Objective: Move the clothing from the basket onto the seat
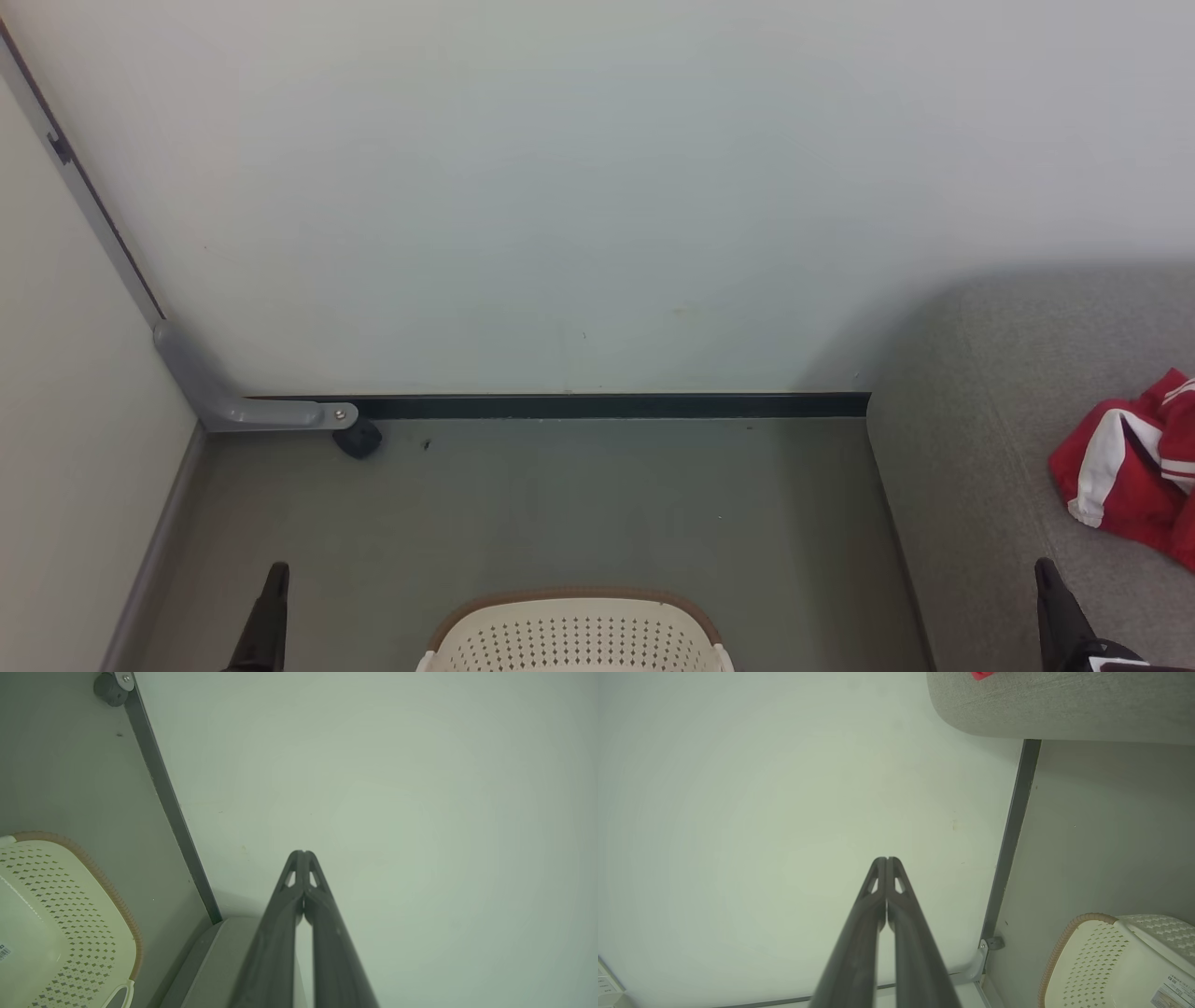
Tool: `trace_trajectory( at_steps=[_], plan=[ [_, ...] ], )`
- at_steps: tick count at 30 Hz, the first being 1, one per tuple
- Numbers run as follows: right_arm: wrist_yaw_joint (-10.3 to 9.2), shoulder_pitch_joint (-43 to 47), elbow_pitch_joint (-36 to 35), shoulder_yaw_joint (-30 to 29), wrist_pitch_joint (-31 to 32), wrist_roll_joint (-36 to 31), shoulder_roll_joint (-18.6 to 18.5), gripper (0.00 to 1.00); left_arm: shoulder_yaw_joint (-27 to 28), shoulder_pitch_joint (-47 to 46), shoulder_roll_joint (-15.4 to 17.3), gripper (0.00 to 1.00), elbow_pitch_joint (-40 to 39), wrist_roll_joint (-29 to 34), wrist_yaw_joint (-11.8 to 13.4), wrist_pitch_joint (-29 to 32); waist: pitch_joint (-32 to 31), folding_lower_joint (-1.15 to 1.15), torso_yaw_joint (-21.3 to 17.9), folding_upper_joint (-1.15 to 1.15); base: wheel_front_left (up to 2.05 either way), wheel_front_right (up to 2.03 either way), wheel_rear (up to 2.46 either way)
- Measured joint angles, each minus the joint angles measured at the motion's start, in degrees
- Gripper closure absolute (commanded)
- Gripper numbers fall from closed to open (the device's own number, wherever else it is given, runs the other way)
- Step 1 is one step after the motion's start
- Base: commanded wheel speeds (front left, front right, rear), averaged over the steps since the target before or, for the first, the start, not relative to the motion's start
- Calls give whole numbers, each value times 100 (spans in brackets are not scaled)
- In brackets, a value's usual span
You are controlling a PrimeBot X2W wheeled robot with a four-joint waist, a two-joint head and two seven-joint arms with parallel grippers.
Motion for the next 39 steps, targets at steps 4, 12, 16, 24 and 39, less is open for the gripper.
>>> trace_trajectory(
  at_steps=[4,12,16,24,39],
  plan=[
    [0,0,0,0,0,0,0,100,0,0,0,100,0,0,0,0,0,0,0,0,0,0,0],
    [0,0,0,0,0,0,0,100,-1,0,0,100,0,0,0,0,0,0,0,0,0,0,0],
    [0,0,0,0,0,0,0,100,-1,0,0,100,-1,0,0,0,0,0,0,0,0,0,0],
    [0,0,0,0,0,0,0,100,-1,0,0,100,-1,0,0,0,0,0,0,0,0,0,0],
    [0,0,0,0,0,0,0,100,-1,0,0,100,-1,0,0,0,1,0,0,0,0,0,0]
  ],
)
